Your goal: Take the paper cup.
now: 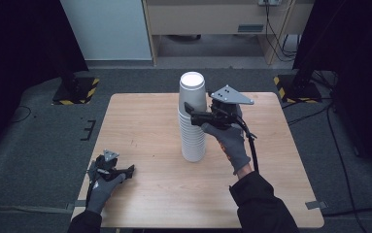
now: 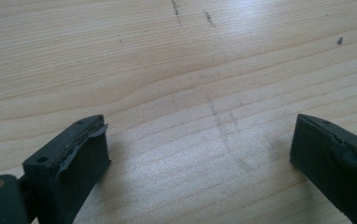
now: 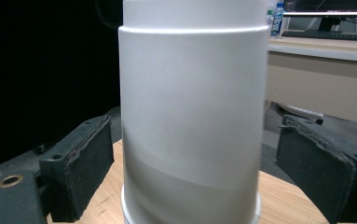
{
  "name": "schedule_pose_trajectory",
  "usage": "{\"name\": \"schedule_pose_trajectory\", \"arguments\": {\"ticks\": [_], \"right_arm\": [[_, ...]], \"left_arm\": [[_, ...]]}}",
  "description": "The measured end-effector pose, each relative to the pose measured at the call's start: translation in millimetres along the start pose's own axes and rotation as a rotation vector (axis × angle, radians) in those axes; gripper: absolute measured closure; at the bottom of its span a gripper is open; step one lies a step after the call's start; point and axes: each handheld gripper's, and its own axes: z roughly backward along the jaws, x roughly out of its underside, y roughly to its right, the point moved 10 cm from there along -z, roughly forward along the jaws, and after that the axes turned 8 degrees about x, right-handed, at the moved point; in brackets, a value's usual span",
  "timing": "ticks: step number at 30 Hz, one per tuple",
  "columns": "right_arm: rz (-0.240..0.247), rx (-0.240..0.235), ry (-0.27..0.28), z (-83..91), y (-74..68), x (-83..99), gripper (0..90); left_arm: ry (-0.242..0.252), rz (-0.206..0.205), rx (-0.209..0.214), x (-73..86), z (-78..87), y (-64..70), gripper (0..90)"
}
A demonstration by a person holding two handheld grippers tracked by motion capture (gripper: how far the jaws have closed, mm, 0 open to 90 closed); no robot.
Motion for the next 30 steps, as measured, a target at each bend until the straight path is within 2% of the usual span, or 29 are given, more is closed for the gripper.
{"name": "schedule_pose_trajectory", "arguments": {"ticks": [5, 8, 15, 23, 30], "right_arm": [[0.003, -0.004, -0.014, -10.5, -5.5, 4.5, 10.8], [0.01, 0.001, -0.013, -13.9, -5.7, 5.2, 10.8], [-0.007, 0.006, -0.027, -25.2, -3.6, 10.2, 10.6], [-0.002, 0.012, -0.041, -31.8, -5.4, 14.4, 10.7], [-0.003, 0.008, -0.033, -32.0, -5.8, 13.4, 12.9]], "left_arm": [[0.0, 0.0, 0.0, 0.0, 0.0, 0.0, 3.5], [0.0, 0.0, 0.0, 0.0, 0.0, 0.0, 3.5], [0.0, 0.0, 0.0, 0.0, 0.0, 0.0, 3.5], [0.0, 0.0, 0.0, 0.0, 0.0, 0.0, 3.5], [0.0, -0.001, 0.0, 0.0, 0.0, 0.0, 3.4]]}}
